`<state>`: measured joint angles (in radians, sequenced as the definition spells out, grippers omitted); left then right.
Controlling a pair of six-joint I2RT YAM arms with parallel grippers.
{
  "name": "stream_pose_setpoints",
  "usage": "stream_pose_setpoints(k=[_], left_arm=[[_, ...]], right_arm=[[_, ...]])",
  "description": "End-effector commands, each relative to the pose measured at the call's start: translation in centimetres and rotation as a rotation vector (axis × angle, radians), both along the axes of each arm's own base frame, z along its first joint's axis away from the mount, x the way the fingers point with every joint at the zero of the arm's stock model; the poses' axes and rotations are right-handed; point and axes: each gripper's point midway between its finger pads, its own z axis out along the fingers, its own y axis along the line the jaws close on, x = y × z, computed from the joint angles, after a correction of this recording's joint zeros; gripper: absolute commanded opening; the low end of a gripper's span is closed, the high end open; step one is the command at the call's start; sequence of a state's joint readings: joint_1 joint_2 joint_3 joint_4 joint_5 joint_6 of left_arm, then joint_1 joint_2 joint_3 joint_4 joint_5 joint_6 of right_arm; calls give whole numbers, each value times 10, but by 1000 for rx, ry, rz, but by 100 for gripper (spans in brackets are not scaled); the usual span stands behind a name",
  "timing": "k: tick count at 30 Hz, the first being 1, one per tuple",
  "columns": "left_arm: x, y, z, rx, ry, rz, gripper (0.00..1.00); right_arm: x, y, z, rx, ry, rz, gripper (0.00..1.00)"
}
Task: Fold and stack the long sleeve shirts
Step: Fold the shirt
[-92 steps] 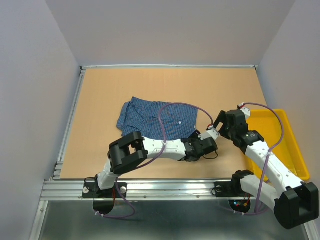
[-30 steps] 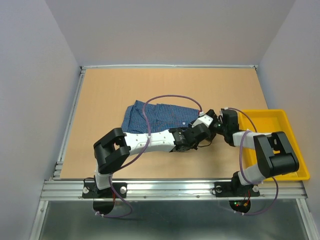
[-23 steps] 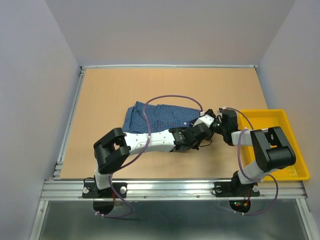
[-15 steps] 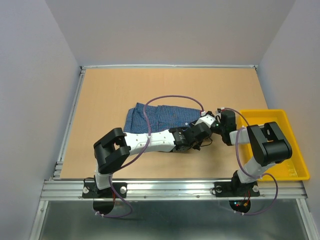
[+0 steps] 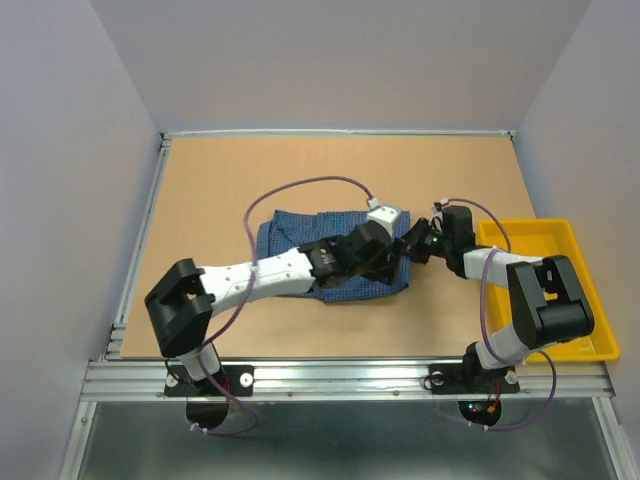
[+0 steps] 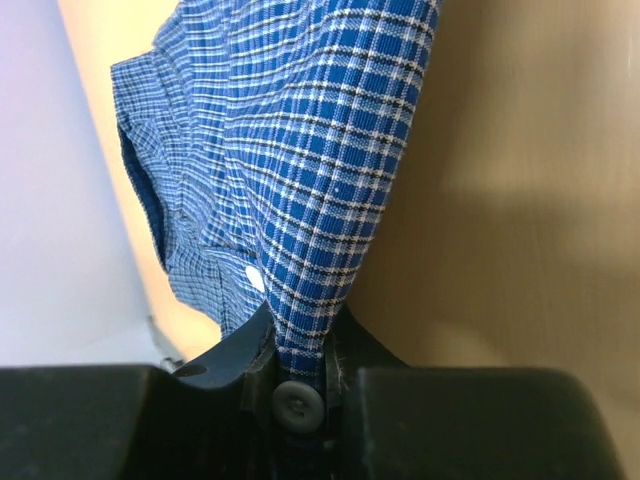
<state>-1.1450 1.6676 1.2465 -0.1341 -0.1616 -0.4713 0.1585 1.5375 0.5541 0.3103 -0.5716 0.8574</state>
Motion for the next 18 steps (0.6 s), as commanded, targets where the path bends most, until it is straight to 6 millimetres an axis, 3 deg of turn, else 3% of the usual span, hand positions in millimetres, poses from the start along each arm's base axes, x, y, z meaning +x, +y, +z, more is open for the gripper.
stream_pose_setpoints(k=[1,3,7,11,12,14,18], left_arm=[[48,35,58,-197,-8,138,74],[76,64,48,-190,33,219,74],[98,82,25,-193,104,242,62],[111,73,-4,-191,179,220,53],[115,70,-22,-170,214,221,52],[121,65,-40,-171,265,224,49],[132,61,-63,-156,297,248,47]], right_arm=[[19,-13,31,-181,-107,54,0],[20,-17,36,-227,-98,74,0],[24,-26,45,-306,-106,83,0],[27,-32,52,-349,-104,90,1],[27,-31,52,-351,-101,94,0],[28,-33,55,-367,-102,100,1],[30,-40,60,-422,-105,107,0]])
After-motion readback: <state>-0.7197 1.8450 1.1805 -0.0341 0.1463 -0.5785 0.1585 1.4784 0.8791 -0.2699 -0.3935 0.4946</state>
